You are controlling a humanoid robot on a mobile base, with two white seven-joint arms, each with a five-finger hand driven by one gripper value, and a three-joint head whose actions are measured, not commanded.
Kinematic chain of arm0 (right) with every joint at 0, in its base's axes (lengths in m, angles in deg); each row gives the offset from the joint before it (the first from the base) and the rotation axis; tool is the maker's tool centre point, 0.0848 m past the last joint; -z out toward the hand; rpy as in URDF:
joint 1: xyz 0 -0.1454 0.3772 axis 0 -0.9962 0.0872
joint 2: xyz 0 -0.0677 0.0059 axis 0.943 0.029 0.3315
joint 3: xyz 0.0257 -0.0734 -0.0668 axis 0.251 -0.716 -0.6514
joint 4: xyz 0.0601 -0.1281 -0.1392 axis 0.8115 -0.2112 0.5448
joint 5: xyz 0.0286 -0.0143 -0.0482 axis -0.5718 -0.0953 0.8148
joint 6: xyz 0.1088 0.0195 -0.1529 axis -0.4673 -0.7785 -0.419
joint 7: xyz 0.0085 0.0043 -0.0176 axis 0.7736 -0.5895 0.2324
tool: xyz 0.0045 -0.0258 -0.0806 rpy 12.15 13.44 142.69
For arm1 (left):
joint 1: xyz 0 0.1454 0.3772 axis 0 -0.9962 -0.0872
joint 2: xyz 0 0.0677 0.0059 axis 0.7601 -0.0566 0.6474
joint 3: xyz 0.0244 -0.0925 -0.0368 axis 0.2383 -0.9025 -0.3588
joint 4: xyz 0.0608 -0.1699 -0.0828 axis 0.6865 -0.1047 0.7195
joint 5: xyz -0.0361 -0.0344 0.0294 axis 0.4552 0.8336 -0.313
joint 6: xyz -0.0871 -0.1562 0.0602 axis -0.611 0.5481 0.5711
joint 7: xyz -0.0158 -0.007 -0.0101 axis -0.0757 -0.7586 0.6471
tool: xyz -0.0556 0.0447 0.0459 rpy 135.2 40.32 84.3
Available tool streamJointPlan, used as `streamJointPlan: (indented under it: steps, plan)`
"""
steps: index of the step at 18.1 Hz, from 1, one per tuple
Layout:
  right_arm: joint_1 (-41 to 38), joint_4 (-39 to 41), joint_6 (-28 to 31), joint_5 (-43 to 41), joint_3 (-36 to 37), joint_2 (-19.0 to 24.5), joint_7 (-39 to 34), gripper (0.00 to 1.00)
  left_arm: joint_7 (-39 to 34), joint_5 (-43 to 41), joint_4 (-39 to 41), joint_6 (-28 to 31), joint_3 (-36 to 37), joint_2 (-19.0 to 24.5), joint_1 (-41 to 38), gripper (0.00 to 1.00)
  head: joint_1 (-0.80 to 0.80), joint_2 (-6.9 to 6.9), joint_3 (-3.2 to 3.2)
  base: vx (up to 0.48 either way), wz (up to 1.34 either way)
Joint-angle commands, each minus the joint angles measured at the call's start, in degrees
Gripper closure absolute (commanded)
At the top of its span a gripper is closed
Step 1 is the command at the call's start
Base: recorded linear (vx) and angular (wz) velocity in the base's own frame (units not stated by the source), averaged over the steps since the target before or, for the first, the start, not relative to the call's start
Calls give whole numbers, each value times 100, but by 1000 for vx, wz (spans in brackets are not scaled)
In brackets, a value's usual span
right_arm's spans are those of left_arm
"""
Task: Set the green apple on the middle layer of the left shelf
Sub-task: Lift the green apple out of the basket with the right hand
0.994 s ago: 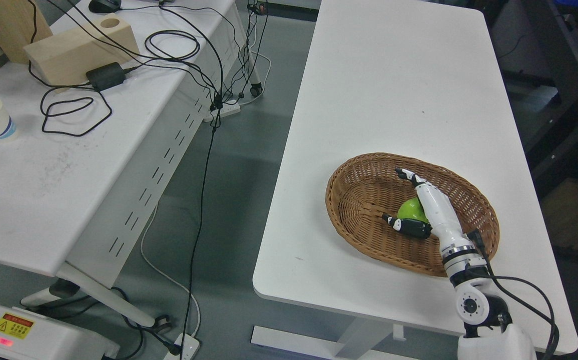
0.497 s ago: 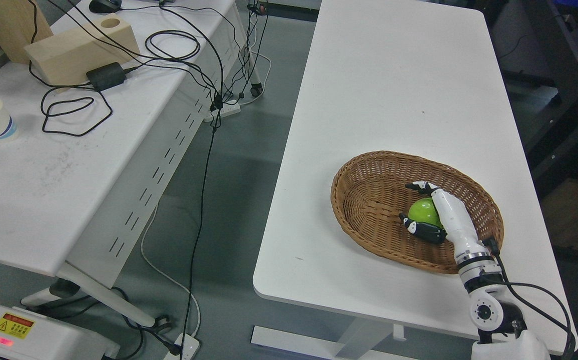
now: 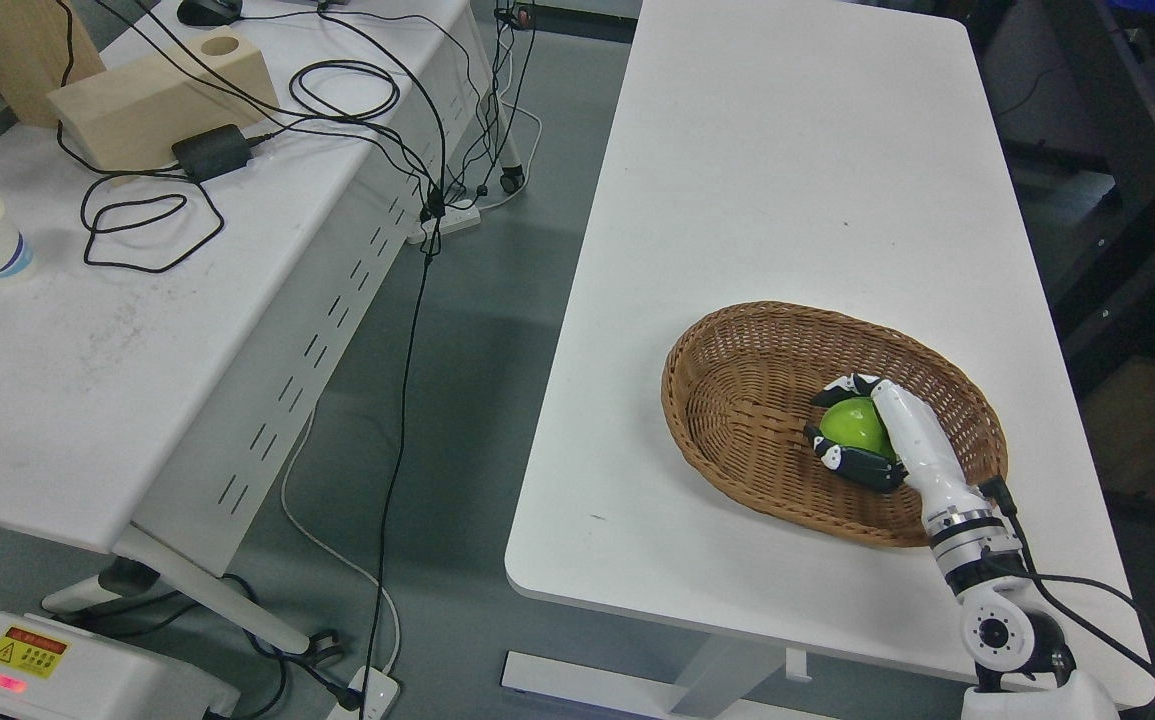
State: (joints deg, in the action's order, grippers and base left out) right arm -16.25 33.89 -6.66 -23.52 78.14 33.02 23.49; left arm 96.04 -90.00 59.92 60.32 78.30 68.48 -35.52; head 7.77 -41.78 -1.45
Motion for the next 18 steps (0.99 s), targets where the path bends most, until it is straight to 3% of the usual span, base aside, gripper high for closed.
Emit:
streamJointPlan:
  steps: [1, 5, 18]
  plan:
    - [15, 411, -80, -773, 583, 10, 90, 95, -4, 0, 0, -2, 0, 100, 0, 0, 0, 0, 0, 0, 0]
    - [15, 561, -36, -1187, 874, -33, 73, 95, -4, 0, 0, -2, 0, 100, 0, 0, 0, 0, 0, 0, 0]
    - [-108, 711, -18, -1381, 892, 89, -24, 95, -4, 0, 0, -2, 0, 100, 0, 0, 0, 0, 0, -6, -3]
